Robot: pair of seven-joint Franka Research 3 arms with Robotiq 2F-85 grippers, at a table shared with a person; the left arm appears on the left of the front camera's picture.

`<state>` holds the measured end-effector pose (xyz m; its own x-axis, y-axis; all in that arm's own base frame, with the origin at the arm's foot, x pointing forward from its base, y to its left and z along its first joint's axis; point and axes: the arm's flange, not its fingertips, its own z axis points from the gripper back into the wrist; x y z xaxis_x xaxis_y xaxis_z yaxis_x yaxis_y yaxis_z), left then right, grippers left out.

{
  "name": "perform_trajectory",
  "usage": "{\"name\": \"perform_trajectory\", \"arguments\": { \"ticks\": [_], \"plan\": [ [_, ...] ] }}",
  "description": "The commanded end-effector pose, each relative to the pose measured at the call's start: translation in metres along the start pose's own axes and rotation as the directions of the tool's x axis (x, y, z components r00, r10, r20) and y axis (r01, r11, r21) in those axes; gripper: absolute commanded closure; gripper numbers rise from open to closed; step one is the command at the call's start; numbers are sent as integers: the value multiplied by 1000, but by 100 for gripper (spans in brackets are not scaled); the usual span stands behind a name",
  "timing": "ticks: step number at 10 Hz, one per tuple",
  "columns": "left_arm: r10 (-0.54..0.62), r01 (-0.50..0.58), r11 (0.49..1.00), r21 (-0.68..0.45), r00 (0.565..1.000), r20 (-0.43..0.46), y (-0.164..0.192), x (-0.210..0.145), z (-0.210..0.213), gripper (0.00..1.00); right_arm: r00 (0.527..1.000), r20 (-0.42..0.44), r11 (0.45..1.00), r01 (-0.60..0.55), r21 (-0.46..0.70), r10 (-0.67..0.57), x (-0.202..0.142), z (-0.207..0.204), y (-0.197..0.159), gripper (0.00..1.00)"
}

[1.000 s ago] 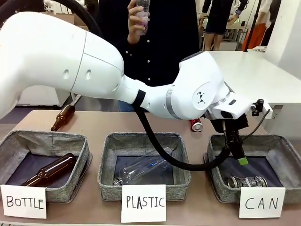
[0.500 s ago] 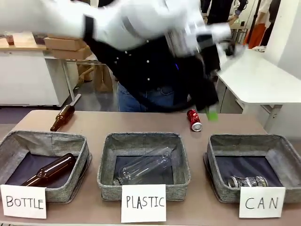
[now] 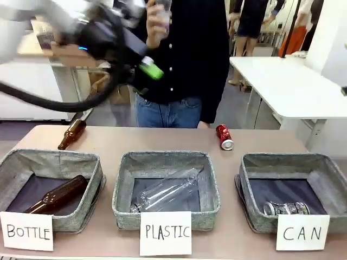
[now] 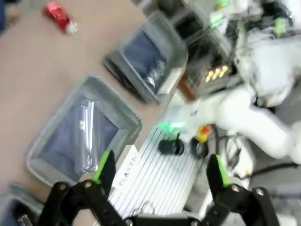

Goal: Sort the can waste into the basket.
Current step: Pick up the can waste from the table and place it in the right Fabric basket.

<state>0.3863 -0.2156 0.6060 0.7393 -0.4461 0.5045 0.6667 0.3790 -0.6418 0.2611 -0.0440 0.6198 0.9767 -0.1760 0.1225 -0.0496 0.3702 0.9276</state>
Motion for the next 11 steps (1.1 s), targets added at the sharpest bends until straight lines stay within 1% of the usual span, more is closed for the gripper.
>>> {"name": "perform_trajectory", "arguments": {
  "ticks": [1,2,3,4,5,6,7,11],
  "plan": [
    [146,-123,987,-106,958,246,41,-57,62,0,1000,5,999,1,40,-1,-3,-21,10,0],
    [207,-132,961,-241,925,317,63,-82,96,0,1000,-17,998,4,58,-3,-2,-35,12,0],
    [260,-121,931,-345,883,391,84,-108,121,0,999,-26,998,20,52,-19,5,-54,8,0],
    [286,-101,912,-399,852,438,98,-127,134,0,999,-30,997,31,71,-29,12,-73,5,0],
    [295,-102,910,-402,841,454,113,-140,142,0,999,-48,995,21,99,-16,15,-89,6,0],
    [285,-155,930,-334,878,386,93,-121,141,0,999,-44,999,21,48,-19,18,-101,9,0],
    [285,-155,930,-334,878,386,93,-121,141,0,998,-56,999,19,51,-16,9,-71,3,0],
    [285,-155,930,-334,878,386,93,-121,141,0,998,-56,999,19,51,-16,9,-71,3,0]
  ]
}}
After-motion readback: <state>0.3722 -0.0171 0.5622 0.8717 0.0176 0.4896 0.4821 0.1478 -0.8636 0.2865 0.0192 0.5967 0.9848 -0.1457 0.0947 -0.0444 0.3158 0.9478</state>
